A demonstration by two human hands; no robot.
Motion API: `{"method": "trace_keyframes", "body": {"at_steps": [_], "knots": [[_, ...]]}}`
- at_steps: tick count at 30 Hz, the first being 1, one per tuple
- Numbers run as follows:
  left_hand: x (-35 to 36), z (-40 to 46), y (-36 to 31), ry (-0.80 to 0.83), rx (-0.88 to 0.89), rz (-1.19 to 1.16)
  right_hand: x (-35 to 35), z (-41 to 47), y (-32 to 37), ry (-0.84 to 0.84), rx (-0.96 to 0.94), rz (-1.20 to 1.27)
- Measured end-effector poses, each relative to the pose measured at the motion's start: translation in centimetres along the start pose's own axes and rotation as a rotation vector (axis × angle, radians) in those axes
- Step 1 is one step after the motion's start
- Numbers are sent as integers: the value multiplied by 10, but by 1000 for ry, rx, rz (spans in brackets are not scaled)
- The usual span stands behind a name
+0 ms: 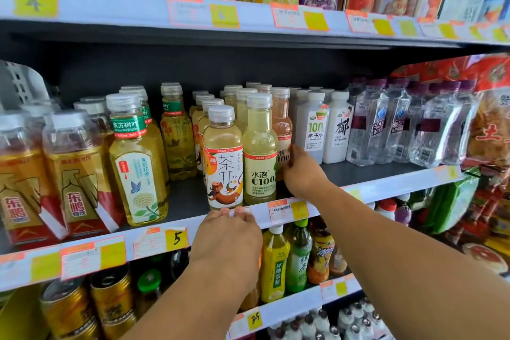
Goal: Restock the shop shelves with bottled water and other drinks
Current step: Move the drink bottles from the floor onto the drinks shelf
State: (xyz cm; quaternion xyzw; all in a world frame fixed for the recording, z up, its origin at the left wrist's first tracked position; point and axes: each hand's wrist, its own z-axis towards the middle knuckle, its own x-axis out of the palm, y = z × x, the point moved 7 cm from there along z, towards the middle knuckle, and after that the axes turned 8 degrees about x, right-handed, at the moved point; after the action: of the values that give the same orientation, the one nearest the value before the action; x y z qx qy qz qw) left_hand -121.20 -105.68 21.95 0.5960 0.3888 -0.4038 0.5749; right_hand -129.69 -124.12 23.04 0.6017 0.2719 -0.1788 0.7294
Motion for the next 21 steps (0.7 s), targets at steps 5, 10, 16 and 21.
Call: {"method": "trace_keyframes", "body": {"at_steps": [5, 10, 16, 21], "knots": [[-1, -1, 2, -8, 10, -5, -5, -30, -6, -142, -57, 53], [-7, -9, 2, -56, 11, -8, -14, -92, -25, -333, -156, 164], [13, -8, -6, -150, 2, -16, 23, -162, -110, -264, -62, -14], [63, -30, -39, -446, -8, -143, 98, -223, -211, 95, 147, -230]]}}
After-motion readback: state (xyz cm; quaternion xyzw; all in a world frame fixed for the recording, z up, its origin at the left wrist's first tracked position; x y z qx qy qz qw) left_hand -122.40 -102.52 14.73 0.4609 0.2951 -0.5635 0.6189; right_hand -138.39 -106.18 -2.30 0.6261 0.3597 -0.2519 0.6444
